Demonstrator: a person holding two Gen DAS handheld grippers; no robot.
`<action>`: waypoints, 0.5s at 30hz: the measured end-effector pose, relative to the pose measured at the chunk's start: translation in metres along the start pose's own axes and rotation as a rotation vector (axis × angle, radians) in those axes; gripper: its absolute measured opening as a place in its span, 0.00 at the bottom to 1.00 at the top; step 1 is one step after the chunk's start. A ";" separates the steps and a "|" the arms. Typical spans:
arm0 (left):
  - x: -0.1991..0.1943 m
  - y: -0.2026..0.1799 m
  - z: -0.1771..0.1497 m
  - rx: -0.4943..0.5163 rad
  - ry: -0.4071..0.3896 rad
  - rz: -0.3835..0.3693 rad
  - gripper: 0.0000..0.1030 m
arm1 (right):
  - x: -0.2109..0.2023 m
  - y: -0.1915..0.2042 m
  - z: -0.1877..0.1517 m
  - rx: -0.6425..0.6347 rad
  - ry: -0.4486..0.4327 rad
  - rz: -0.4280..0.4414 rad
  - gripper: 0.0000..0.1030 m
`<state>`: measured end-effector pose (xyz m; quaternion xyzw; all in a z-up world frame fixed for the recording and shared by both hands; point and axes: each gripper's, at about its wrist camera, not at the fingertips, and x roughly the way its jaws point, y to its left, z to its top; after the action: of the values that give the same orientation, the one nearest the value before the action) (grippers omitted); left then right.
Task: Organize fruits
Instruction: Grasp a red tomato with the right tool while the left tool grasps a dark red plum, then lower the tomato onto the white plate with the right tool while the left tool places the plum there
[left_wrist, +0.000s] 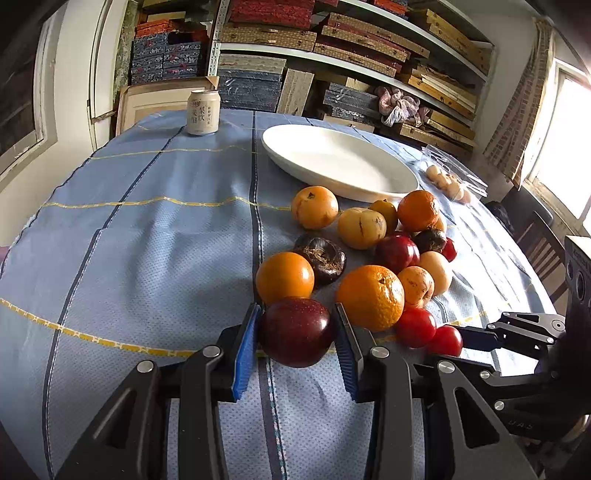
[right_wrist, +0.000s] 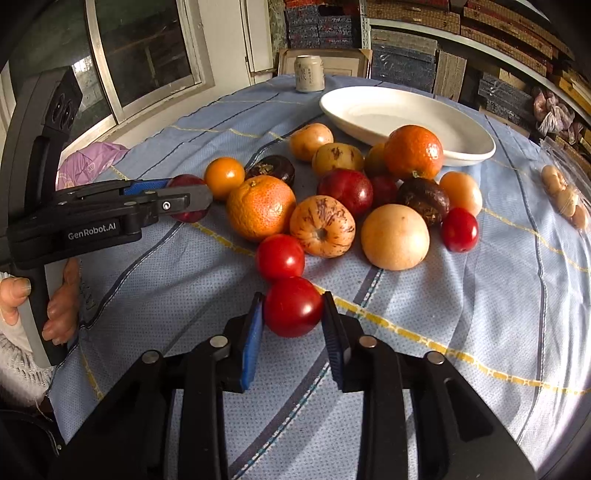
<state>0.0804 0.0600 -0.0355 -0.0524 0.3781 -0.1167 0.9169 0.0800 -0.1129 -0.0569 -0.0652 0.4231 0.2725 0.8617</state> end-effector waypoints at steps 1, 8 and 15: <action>-0.001 0.000 0.001 -0.003 -0.005 -0.001 0.38 | -0.001 -0.002 0.000 0.011 -0.002 0.006 0.29; -0.007 -0.006 0.028 0.045 -0.008 0.013 0.38 | -0.058 -0.041 0.039 0.079 -0.141 -0.003 0.29; 0.023 -0.027 0.113 0.091 -0.022 0.032 0.38 | -0.048 -0.111 0.132 0.192 -0.272 -0.109 0.29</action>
<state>0.1707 0.0293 0.0339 -0.0060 0.3629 -0.1187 0.9242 0.2062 -0.1809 0.0504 0.0321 0.3227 0.1898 0.9267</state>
